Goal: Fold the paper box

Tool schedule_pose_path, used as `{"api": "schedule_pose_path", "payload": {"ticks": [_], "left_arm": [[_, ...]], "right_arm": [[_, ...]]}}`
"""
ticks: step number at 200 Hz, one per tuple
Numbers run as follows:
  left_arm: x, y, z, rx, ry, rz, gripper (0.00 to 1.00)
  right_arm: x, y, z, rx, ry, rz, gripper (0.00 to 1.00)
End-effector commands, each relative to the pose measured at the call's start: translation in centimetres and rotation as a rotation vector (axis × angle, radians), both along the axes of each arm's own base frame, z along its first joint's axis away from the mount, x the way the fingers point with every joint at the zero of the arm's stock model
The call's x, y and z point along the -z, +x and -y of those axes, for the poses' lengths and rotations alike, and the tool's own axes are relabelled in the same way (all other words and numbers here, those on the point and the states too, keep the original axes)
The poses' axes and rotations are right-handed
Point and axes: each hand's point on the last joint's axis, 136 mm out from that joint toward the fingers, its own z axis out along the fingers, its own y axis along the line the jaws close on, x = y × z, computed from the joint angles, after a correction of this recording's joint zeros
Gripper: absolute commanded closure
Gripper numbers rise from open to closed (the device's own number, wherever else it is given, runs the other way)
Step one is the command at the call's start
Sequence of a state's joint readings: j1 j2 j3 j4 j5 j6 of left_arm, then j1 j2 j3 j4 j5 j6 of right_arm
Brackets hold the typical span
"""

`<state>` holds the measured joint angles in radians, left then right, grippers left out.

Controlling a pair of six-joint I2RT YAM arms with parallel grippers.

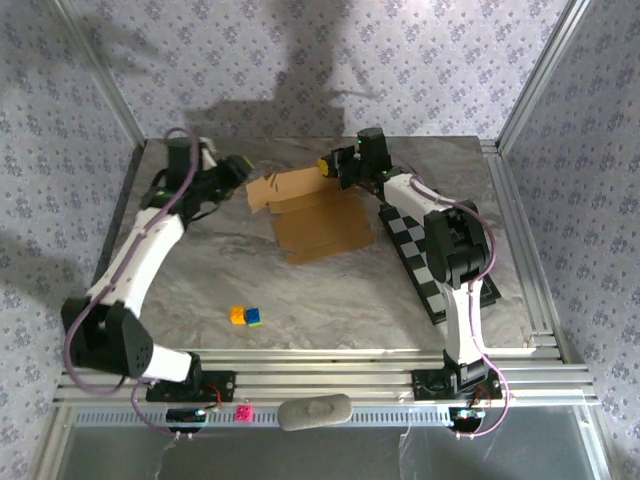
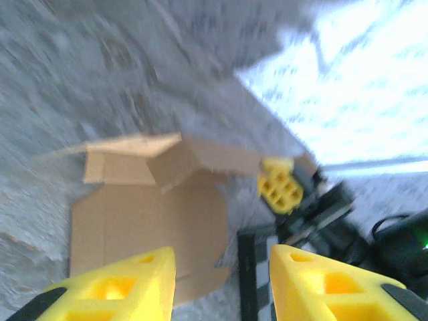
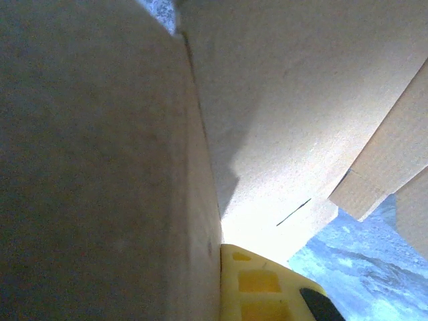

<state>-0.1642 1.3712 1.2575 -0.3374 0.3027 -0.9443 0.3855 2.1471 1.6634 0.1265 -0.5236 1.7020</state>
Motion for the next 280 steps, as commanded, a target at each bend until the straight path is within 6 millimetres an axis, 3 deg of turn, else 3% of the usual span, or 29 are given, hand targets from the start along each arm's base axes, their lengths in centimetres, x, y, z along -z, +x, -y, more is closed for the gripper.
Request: {"api": "schedule_pose_path", "payload": {"ticks": [1, 26, 50, 74, 109, 135, 159, 178, 195, 207, 234, 280], "left_arm": [[3.6, -0.1, -3.8, -0.092, -0.064, -0.106, 0.61], [7.6, 0.3, -6.2, -0.107, -0.055, -0.2, 0.68], [11.4, 1.3, -6.4, -0.057, 0.017, -0.278, 0.74], [13.5, 3.2, -6.5, -0.025, 0.063, -0.308, 0.77], [14.1, 6.3, -5.7, 0.095, 0.213, -0.237, 0.8], [15.0, 7.3, -4.2, 0.238, 0.369, -0.192, 0.8], [15.1, 6.9, -4.3, 0.301, 0.465, -0.171, 0.78], [12.5, 6.0, -4.5, 0.32, 0.525, -0.071, 0.72], [11.1, 4.4, -4.2, 0.381, 0.596, -0.015, 0.59], [11.5, 3.5, -3.8, 0.432, 0.603, -0.017, 0.51], [12.9, 2.3, -1.8, 0.561, 0.602, -0.017, 0.49], [13.9, 3.8, 0.1, 0.627, 0.693, 0.007, 0.46]], "right_arm": [[1.5, -0.8, -0.6, -0.063, -0.024, 0.029, 1.0], [2.4, -1.6, -0.7, -0.084, -0.029, 0.023, 1.0], [2.5, -1.7, -0.4, -0.082, -0.029, 0.021, 1.0], [2.5, -1.5, -0.2, -0.084, -0.032, 0.014, 1.0], [2.5, -1.4, -0.2, -0.091, -0.031, 0.002, 1.0], [2.6, -1.2, -0.1, -0.09, -0.03, -0.013, 1.0], [2.6, -0.9, -0.1, -0.094, -0.037, -0.018, 1.0], [2.7, -0.9, -0.2, -0.1, -0.042, -0.031, 1.0], [2.8, -0.7, -0.2, -0.103, -0.041, -0.037, 1.0], [2.8, -0.6, -0.2, -0.101, -0.041, -0.037, 1.0], [3.0, -0.4, -0.4, -0.104, -0.039, -0.041, 1.0], [2.9, 0.0, -0.4, -0.099, -0.031, -0.045, 1.0]]}}
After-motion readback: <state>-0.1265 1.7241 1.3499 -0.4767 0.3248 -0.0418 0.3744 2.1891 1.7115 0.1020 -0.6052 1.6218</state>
